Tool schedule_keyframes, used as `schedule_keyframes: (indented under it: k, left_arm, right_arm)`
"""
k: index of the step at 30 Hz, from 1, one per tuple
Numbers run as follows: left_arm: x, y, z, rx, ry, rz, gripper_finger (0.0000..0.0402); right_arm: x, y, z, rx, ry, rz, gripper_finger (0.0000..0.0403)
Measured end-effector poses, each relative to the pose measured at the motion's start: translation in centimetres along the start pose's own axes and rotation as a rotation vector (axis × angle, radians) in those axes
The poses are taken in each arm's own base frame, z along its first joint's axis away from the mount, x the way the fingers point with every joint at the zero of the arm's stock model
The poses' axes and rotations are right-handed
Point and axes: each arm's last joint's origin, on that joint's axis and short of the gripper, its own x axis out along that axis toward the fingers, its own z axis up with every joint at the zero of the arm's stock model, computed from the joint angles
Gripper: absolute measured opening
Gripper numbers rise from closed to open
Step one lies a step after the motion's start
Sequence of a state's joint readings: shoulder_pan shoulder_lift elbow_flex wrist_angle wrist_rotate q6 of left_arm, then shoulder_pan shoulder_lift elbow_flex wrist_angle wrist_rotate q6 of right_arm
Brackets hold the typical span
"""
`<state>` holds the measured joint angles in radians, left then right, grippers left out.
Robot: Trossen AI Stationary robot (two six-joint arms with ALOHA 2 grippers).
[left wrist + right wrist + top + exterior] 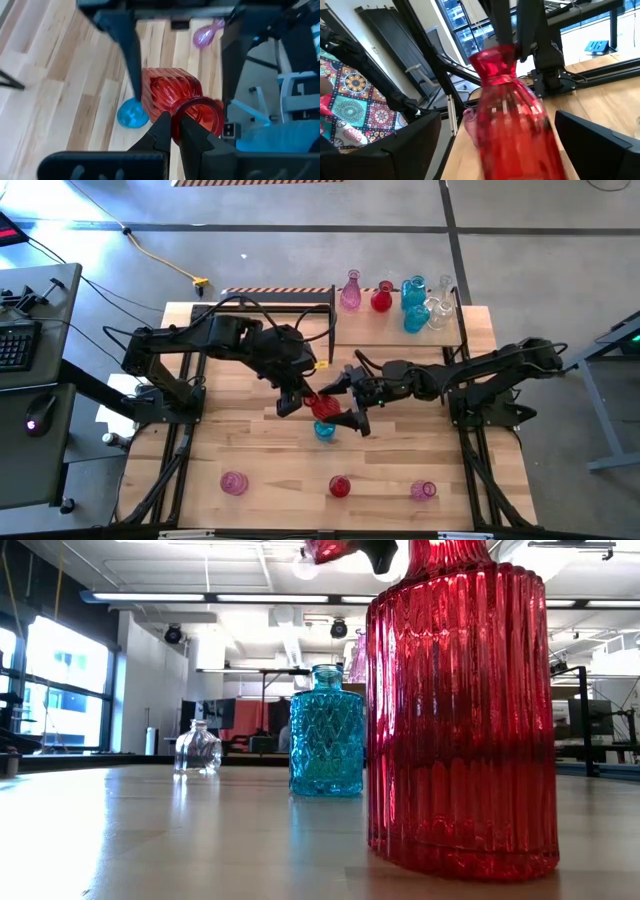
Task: Sort vases onto shelf
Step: Put the top red vase on the shelf aligned with the red vase
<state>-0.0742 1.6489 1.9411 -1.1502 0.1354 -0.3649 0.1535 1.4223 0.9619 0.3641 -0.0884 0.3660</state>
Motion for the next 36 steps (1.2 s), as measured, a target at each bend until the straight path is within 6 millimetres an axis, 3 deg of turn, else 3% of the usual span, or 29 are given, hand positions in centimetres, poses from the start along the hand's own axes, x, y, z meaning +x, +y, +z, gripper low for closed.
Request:
schedule_keyframes:
  k: [16, 28, 36]
  left_arm:
    - [1.7, 0.3, 0.8, 0.032, -0.009, -0.003, 0.0006]
    - [1.7, 0.3, 0.8, 0.044, -0.009, -0.005, 0.0006]
    - [1.7, 0.3, 0.8, 0.05, -0.011, -0.007, 0.0006]
  right_arm:
    - [0.0, -0.2, -0.3, 0.051, 0.025, -0.021, 0.0373]
    - [0.0, -0.3, -0.7, 0.06, 0.069, -0.038, 0.0372]
    - [0.0, -0.4, -0.8, 0.064, 0.081, -0.043, 0.0302]
